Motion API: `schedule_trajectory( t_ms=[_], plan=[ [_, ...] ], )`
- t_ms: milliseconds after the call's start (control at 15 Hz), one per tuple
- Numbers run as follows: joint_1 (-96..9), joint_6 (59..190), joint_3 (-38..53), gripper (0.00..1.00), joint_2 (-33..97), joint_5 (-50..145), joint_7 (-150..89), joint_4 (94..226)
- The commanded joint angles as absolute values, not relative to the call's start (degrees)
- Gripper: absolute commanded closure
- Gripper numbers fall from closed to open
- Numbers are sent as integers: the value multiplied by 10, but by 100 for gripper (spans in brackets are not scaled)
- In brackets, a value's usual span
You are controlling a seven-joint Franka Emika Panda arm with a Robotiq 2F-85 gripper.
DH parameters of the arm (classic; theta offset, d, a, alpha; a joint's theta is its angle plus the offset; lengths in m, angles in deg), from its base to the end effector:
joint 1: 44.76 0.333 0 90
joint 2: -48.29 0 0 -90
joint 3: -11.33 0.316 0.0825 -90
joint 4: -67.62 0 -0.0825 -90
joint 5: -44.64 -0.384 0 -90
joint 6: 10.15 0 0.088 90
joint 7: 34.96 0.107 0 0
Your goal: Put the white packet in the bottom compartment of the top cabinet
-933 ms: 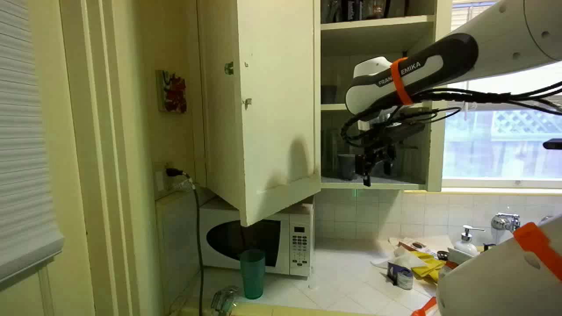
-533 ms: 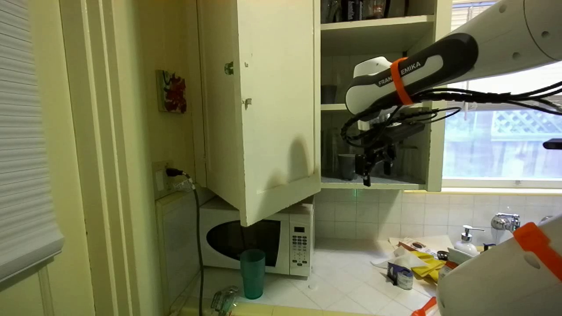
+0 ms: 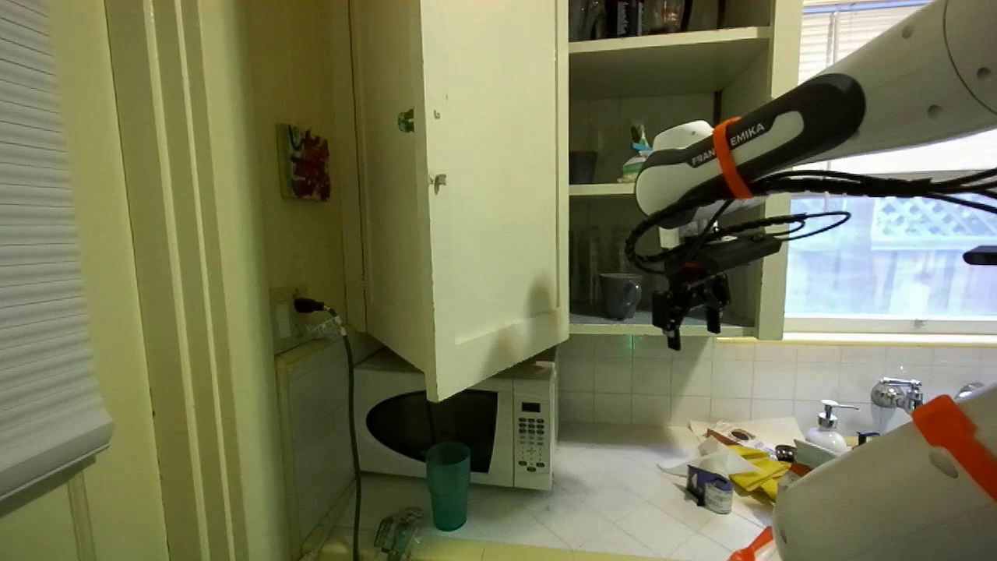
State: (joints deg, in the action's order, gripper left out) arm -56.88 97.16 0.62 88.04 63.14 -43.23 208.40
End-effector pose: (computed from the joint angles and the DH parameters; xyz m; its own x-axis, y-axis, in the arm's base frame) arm 0.3166 -0.1695 0.5359 0.9893 -0.1294 0.0672 -0.1407 -0.9680 0.2078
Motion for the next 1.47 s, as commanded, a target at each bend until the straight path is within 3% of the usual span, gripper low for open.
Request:
schedule_trajectory(
  t_ms=[0,733,1400],
  plan=[
    [-598,973,-42,0,921,623,-428,2139],
    [-749,1183,-200,0,819,623,-422,2186],
    [-784,1220,-179,0,760,635,-402,2185]
  ],
)
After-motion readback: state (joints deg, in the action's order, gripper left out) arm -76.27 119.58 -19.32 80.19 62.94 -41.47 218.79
